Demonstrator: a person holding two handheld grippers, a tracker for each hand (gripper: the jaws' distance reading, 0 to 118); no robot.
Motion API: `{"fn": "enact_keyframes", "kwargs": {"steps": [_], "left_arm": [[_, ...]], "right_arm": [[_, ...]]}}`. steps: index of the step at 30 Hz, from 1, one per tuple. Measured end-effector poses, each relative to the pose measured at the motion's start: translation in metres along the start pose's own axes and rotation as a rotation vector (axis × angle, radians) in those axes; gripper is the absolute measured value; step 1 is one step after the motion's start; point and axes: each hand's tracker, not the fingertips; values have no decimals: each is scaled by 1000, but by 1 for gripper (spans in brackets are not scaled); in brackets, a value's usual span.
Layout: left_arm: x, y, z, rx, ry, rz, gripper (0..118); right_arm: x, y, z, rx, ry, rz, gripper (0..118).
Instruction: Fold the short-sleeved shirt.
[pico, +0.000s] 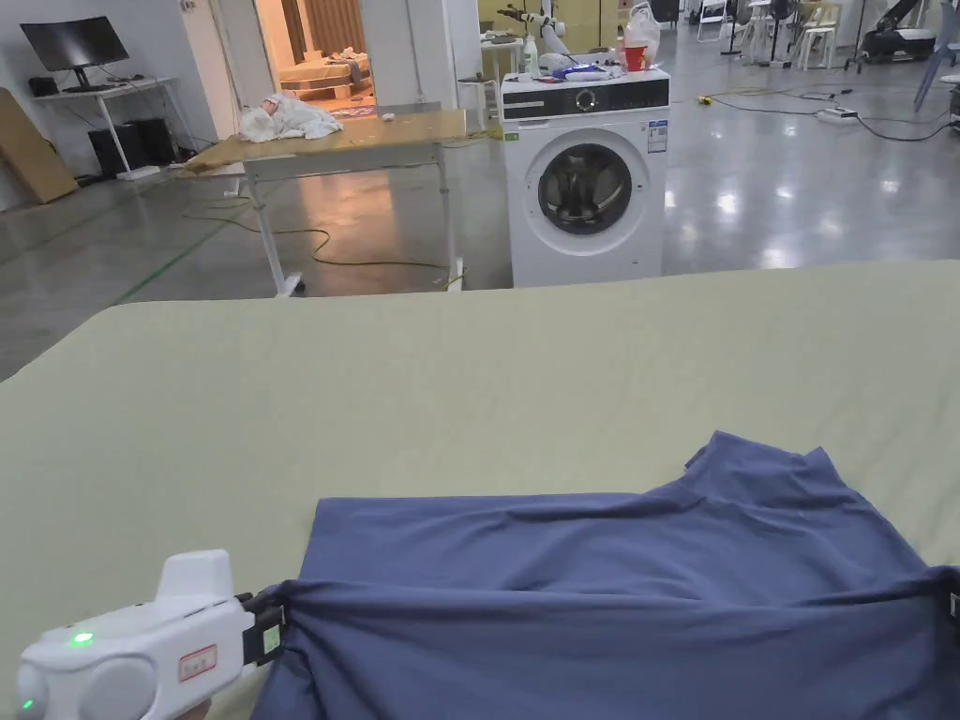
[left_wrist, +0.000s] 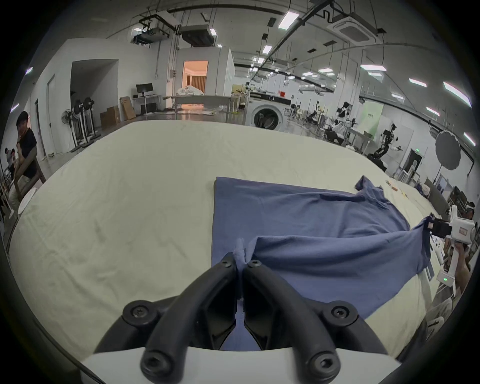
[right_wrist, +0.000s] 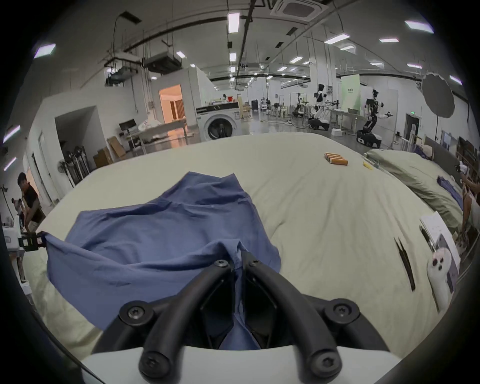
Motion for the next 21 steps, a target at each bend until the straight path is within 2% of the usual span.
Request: {"fn": "enact_keyframes", "kwargs": {"steps": [4,5,6,7,8,9,12,16,21], "left_arm": [[2,7,-27,-48,19,5,0],[3,7,-33,-71,27,13,5],[3,4,-36,-72,31,17,19],[2,3,-37,-71,27,24,40],[1,0,-38,-75,34,29,74],[1,-2,-34,-63,50,34,84],[7,-4,0,86,84,0,85],[27,-7,70,301,96,-129,85],[51,-32,172,495,42,-145,85]], "right_arm": [[-4,10,-31,-88,-14,24,2],[-6,10,-39,-113,-21,38,2],[-7,8,-44,-126,-22,55,4],[-8,8,-47,-133,-29,65,12],[-8,6,-49,-137,-34,67,43],[-7,4,-49,-129,-35,66,65],[0,4,-33,-24,-44,39,68],[-5,9,25,142,59,15,67],[-24,-15,126,309,160,44,67]]}}
